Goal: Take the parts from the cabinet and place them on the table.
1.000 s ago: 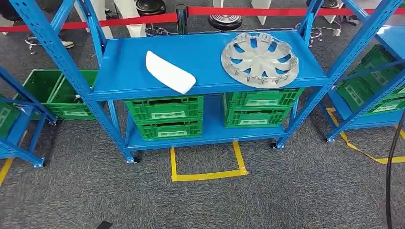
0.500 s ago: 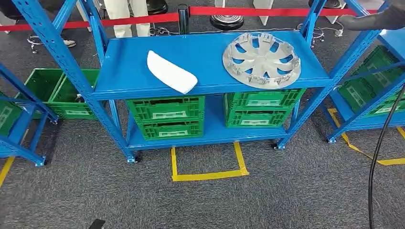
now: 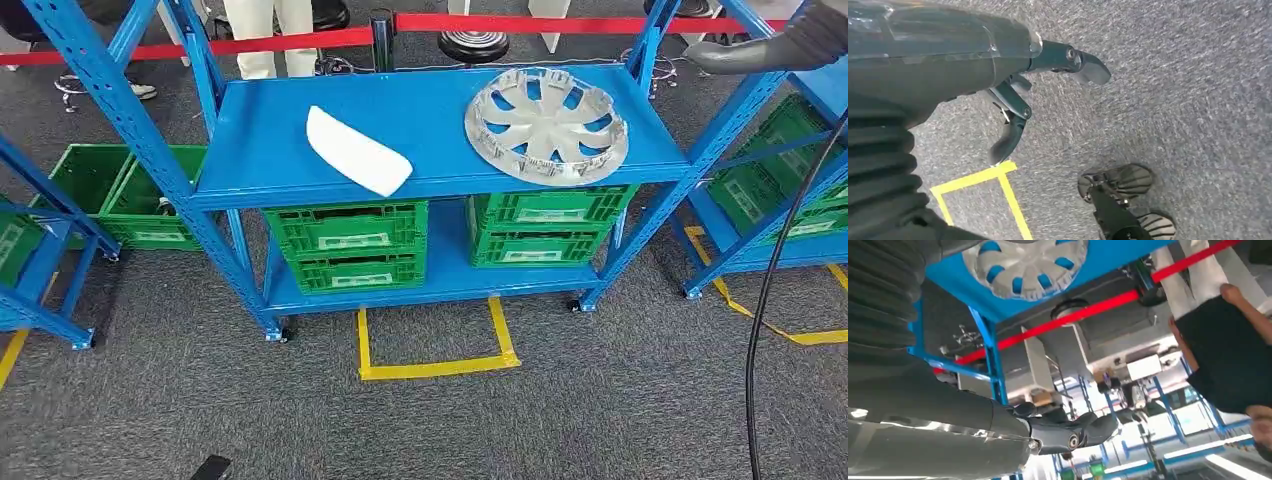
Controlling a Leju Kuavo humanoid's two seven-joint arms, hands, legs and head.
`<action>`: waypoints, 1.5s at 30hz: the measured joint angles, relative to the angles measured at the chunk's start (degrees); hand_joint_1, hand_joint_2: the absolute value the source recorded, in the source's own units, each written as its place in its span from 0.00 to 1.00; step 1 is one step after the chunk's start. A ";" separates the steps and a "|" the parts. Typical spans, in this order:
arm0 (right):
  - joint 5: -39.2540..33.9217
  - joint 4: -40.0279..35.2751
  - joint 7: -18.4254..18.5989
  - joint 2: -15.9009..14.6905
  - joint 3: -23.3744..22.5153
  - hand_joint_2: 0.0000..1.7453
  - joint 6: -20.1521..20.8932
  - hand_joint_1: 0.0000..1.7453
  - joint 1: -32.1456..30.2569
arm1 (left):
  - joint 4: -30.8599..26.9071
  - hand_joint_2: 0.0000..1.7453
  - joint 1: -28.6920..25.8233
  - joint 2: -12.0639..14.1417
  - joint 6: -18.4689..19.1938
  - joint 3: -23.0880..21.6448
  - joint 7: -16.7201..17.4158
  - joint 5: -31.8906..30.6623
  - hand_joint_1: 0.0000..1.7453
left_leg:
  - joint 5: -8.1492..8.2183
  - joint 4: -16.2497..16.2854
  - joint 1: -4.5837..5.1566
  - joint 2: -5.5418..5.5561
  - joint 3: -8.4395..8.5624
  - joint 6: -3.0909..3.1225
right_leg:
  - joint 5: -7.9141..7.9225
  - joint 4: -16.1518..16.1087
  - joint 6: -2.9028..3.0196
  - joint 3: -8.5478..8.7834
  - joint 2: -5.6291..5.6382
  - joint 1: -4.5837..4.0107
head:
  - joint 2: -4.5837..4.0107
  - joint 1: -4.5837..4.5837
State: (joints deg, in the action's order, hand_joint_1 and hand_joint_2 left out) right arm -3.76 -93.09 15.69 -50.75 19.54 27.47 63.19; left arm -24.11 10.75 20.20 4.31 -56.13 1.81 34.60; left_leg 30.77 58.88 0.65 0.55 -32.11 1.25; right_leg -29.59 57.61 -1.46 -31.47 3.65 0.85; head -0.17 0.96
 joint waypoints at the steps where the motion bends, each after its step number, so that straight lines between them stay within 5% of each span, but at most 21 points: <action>1: -0.09 0.17 0.05 0.17 0.31 1.00 0.02 0.00 0.05 | 0.05 0.00 0.19 -0.11 0.02 0.00 0.02 -0.09 0.00 | 0.00 0.00 0.00 -0.07 0.01 0.00 | 0.00 0.00 0.00 0.00 0.04 0.00 | 0.00 -0.04; 9: -2.91 2.34 0.88 1.07 2.06 1.00 2.54 0.00 1.85 | 1.05 0.00 0.97 -1.51 3.46 0.00 0.17 -2.21 0.00 | 0.02 0.00 0.01 -0.32 0.02 0.01 | 0.00 0.00 0.00 -0.09 0.29 0.00 | 0.00 -0.07; 22: -2.86 6.22 0.00 2.38 5.67 1.00 2.38 0.00 6.30 | 2.01 0.00 4.97 -5.66 4.09 1.62 0.00 -3.91 0.00 | 0.01 0.01 -0.01 -0.08 0.00 0.01 | 0.05 0.00 -0.02 -0.07 0.22 -0.01 | 0.00 0.01; 45: -3.52 8.59 -0.61 2.89 7.54 1.00 1.09 0.00 6.77 | 4.29 0.00 3.37 -6.45 3.91 5.18 -2.05 -5.68 0.00 | 0.01 0.01 0.00 -0.07 -0.01 0.01 | 0.03 0.00 -0.01 -0.08 0.23 0.00 | 0.00 -0.02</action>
State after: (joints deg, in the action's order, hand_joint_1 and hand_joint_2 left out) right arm -7.28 -84.50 15.08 -47.87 27.08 28.57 69.96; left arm -19.82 14.12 13.75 8.22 -50.95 -0.24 28.92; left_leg 30.78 58.89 0.65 0.49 -32.12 1.26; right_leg -29.56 57.61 -1.47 -31.55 3.88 0.85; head -0.18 0.94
